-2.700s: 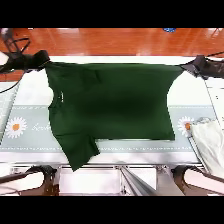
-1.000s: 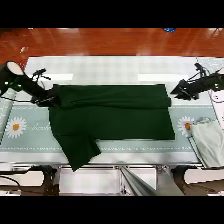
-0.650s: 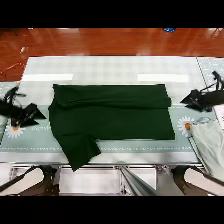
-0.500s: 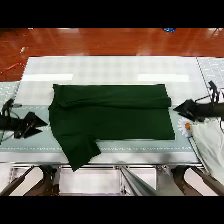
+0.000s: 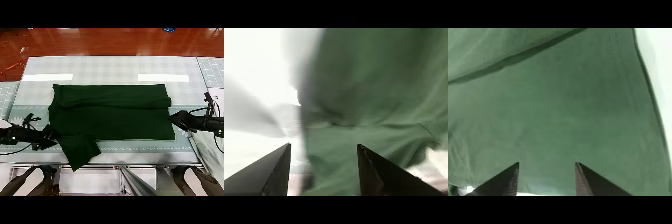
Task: Fold the shirts.
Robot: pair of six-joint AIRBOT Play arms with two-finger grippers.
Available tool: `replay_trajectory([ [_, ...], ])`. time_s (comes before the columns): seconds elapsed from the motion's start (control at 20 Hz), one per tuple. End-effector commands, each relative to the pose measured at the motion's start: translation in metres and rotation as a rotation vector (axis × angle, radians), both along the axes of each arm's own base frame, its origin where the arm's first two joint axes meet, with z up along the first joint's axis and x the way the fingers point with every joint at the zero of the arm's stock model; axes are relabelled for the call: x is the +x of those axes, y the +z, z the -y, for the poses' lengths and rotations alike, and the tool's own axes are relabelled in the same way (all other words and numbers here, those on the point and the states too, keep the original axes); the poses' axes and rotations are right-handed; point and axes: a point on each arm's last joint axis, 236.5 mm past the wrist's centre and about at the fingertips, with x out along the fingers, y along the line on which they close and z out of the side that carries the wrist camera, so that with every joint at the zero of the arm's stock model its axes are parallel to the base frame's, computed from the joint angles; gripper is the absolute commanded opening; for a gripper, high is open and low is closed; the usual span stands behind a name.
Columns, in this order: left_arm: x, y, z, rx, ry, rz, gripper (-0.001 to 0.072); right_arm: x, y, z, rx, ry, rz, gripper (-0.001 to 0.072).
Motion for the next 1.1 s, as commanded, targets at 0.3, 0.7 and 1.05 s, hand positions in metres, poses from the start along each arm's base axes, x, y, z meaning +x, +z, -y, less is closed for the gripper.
replay_trajectory([
  [0.3, 0.0, -0.018, 0.025, 0.002, -0.082, 0.024, 0.002, -0.034, -0.021, 0.108, -0.238, -0.271, -0.199, 0.041],
  [0.7, 0.0, -0.018, 0.025, 0.003, -0.081, 0.025, 0.002, -0.083, -0.072, 0.044, -0.023, -0.15, -0.424, 0.0412],
  [1.05, 0.001, -0.017, 0.026, -0.002, -0.077, 0.027, 0.002, -0.033, -0.09, 0.02, 0.06, -0.174, -0.33, 0.0385],
])
